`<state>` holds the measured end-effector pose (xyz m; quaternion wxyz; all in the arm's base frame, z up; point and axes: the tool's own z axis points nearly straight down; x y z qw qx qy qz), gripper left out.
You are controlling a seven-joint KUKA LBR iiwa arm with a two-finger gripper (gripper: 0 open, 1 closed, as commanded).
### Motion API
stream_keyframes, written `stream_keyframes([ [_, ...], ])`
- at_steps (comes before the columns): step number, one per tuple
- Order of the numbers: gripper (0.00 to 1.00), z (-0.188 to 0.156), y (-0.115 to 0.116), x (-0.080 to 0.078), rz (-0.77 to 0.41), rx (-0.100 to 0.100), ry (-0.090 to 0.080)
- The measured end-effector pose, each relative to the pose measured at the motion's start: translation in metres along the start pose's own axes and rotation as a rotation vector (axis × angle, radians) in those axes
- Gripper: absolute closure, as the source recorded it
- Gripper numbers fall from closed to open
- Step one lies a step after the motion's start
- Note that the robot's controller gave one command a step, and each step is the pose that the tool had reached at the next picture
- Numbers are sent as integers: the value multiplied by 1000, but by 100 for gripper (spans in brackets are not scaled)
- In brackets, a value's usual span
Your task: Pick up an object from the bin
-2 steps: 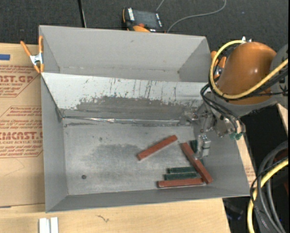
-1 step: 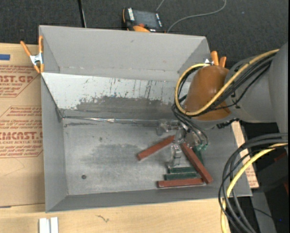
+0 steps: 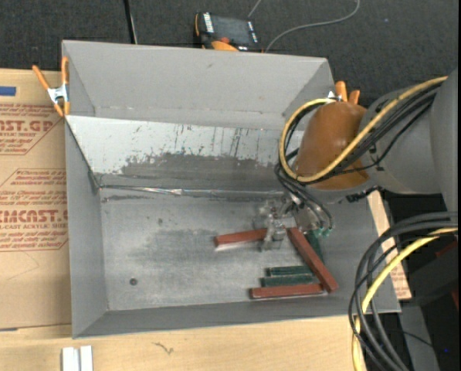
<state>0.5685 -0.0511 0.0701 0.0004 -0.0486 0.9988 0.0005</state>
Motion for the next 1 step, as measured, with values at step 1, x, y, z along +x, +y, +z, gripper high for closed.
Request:
stream_keyframes([
  [1,100,-147,-19,28,-353,3,-5],
])
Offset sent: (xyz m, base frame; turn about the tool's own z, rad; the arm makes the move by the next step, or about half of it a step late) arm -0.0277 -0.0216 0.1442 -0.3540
